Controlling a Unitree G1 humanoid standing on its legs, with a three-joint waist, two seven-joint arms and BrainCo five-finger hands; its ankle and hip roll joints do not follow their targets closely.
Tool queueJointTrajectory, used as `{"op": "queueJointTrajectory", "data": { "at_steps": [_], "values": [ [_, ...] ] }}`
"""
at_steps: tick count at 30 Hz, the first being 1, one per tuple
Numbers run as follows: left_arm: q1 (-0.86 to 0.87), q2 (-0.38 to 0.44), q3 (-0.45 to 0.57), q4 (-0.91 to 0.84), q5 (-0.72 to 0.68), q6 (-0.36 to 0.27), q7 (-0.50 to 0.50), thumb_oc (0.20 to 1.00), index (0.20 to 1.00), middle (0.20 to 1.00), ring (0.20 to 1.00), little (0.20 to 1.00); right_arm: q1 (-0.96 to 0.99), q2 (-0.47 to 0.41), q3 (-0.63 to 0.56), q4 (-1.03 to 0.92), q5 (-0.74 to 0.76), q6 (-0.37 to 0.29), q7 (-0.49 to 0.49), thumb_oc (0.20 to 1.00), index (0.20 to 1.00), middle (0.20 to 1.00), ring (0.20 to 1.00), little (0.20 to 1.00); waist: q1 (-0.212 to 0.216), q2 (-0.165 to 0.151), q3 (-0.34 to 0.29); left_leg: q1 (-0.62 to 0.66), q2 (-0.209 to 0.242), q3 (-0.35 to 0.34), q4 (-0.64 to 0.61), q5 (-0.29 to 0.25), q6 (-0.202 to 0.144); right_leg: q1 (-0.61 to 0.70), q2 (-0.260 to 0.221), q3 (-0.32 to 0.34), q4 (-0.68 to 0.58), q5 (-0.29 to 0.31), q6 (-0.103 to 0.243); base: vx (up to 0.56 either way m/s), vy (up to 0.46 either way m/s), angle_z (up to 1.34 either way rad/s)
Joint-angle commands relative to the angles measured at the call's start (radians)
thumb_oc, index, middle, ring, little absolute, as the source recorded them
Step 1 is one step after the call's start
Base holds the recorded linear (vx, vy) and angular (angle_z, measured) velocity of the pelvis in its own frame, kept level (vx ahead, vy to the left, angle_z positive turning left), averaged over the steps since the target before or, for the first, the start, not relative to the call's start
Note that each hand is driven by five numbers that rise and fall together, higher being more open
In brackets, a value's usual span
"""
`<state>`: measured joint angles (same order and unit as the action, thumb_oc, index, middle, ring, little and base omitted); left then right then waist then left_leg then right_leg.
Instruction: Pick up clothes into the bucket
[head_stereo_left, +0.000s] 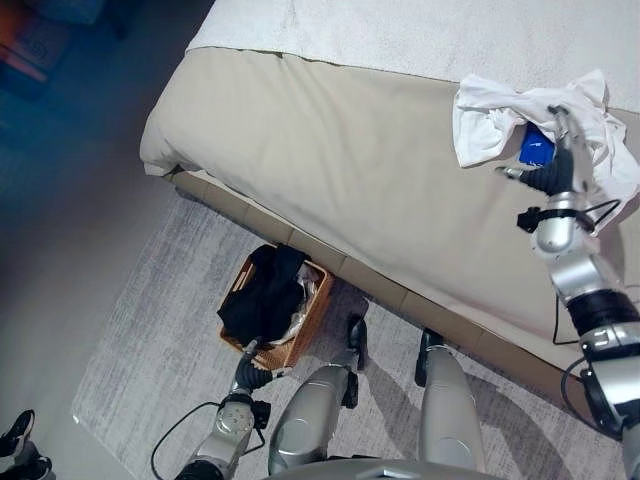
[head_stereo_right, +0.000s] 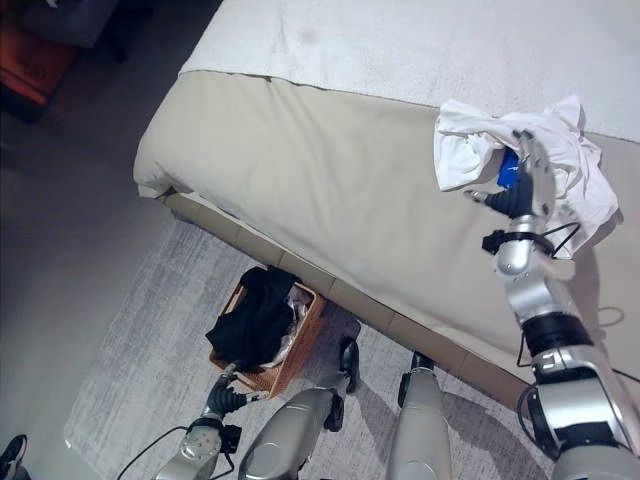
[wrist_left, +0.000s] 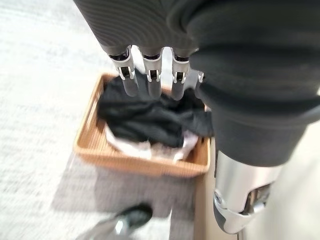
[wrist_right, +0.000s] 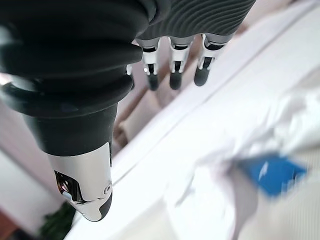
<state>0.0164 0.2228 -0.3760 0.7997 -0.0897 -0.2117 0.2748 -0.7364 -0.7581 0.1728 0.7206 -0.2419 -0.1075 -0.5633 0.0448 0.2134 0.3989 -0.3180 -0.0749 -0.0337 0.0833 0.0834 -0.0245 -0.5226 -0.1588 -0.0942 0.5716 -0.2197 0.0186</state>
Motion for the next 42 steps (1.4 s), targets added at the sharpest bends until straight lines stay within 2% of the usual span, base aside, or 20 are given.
{"op": "queueJointTrajectory", "data": {
  "at_steps": [1, 5, 8, 19, 21, 25, 26, 27, 37, 42],
  "values": [
    [-0.001, 0.039, -0.055, -0.02, 0.063, -0.015, -0.012, 1.0, 1.0, 1.0, 1.0, 1.0, -0.155, -0.093, 0.048, 0.081, 0.064, 0.005, -0.065, 1.0, 1.0, 1.0, 1.0, 1.0, 0.01, -0.012, -0.011, -0.004, -0.027, -0.03, 0.021, -0.026, 0.011, 0.04, 0.002, 0.034, -0.087, 0.068, 0.041, -0.01, -0.053, -0.02],
    [-0.012, 0.043, -0.059, -0.025, 0.035, -0.01, 0.005, 1.0, 1.0, 1.0, 1.0, 1.0, -0.313, -0.137, 0.109, 0.267, 0.176, 0.008, -0.052, 1.0, 1.0, 1.0, 1.0, 1.0, 0.014, -0.014, 0.016, -0.038, -0.02, -0.028, 0.026, -0.015, 0.003, -0.002, 0.013, 0.043, -0.076, 0.072, 0.034, -0.03, -0.064, -0.01],
    [-0.02, 0.016, -0.028, -0.009, -0.047, -0.006, 0.031, 1.0, 1.0, 1.0, 1.0, 1.0, -0.372, -0.17, 0.141, 0.364, 0.236, 0.018, -0.047, 1.0, 1.0, 1.0, 1.0, 1.0, 0.02, -0.013, 0.041, -0.075, -0.018, -0.027, 0.033, -0.004, -0.004, -0.045, 0.016, 0.048, -0.058, 0.074, 0.027, -0.05, -0.072, -0.03],
    [-0.062, -0.011, -0.087, -0.049, -0.065, -0.012, 0.059, 1.0, 1.0, 1.0, 1.0, 1.0, -0.531, -0.232, 0.26, 0.576, 0.262, 0.07, -0.008, 1.0, 1.0, 1.0, 1.0, 1.0, 0.008, 0.015, 0.111, -0.151, -0.012, -0.008, 0.002, 0.046, -0.022, -0.163, 0.013, 0.067, -0.028, 0.092, 0.026, -0.04, -0.02, -0.01],
    [-0.076, -0.018, -0.115, -0.072, -0.077, -0.011, 0.054, 1.0, 1.0, 1.0, 1.0, 1.0, -0.582, -0.257, 0.298, 0.642, 0.293, 0.082, 0.047, 1.0, 1.0, 1.0, 1.0, 1.0, 0.002, 0.032, 0.121, -0.166, -0.016, -0.004, -0.016, 0.059, -0.026, -0.193, 0.006, 0.07, -0.012, 0.088, 0.025, -0.01, -0.007, 0.02],
    [-0.086, -0.025, -0.128, -0.085, -0.085, -0.008, 0.051, 1.0, 1.0, 1.0, 1.0, 1.0, -0.607, -0.271, 0.328, 0.676, 0.3, 0.09, 0.088, 1.0, 1.0, 1.0, 1.0, 1.0, 0.003, 0.043, 0.121, -0.183, -0.02, 0.001, -0.013, 0.059, -0.027, -0.218, 0.001, 0.075, -0.002, 0.088, 0.025, 0.0, 0.0, 0.0],
    [-0.086, -0.025, -0.128, -0.085, -0.085, -0.008, 0.051, 1.0, 1.0, 1.0, 1.0, 1.0, -0.607, -0.271, 0.328, 0.676, 0.3, 0.09, 0.088, 0.799, 0.799, 0.799, 0.799, 0.799, 0.003, 0.043, 0.121, -0.184, -0.021, 0.001, -0.013, 0.059, -0.027, -0.218, 0.001, 0.076, -0.002, 0.088, 0.025, 0.0, 0.0, 0.0],
    [-0.091, -0.024, -0.133, -0.089, -0.09, -0.005, 0.046, 1.0, 1.0, 1.0, 1.0, 1.0, -0.624, -0.28, 0.354, 0.7, 0.301, 0.099, 0.125, 0.2, 0.2, 0.2, 0.2, 0.2, 0.004, 0.046, 0.121, -0.192, -0.023, 0.001, -0.01, 0.06, -0.028, -0.228, -0.001, 0.077, 0.004, 0.088, 0.024, -0.01, -0.03, -0.01],
    [-0.123, -0.033, -0.141, -0.084, -0.088, -0.005, 0.047, 1.0, 1.0, 1.0, 1.0, 1.0, -0.644, -0.285, 0.367, 0.639, 0.305, 0.068, 0.089, 0.2, 0.2, 0.2, 0.2, 0.2, -0.014, 0.042, 0.121, -0.186, -0.022, 0.002, -0.012, 0.059, -0.031, -0.219, 0.0, 0.072, -0.009, 0.098, 0.03, 0.0, -0.004, 0.0],
    [-0.138, -0.023, -0.127, -0.076, -0.086, -0.014, 0.045, 1.0, 1.0, 1.0, 1.0, 1.0, -0.688, -0.287, 0.397, 0.518, 0.328, 0.03, 0.061, 0.2, 0.2, 0.2, 0.2, 0.2, -0.026, 0.009, 0.121, -0.151, -0.021, 0.006, -0.01, 0.05, -0.029, -0.182, 0.002, 0.072, -0.02, 0.106, 0.037, -0.01, 0.02, -0.01]
  ]
}}
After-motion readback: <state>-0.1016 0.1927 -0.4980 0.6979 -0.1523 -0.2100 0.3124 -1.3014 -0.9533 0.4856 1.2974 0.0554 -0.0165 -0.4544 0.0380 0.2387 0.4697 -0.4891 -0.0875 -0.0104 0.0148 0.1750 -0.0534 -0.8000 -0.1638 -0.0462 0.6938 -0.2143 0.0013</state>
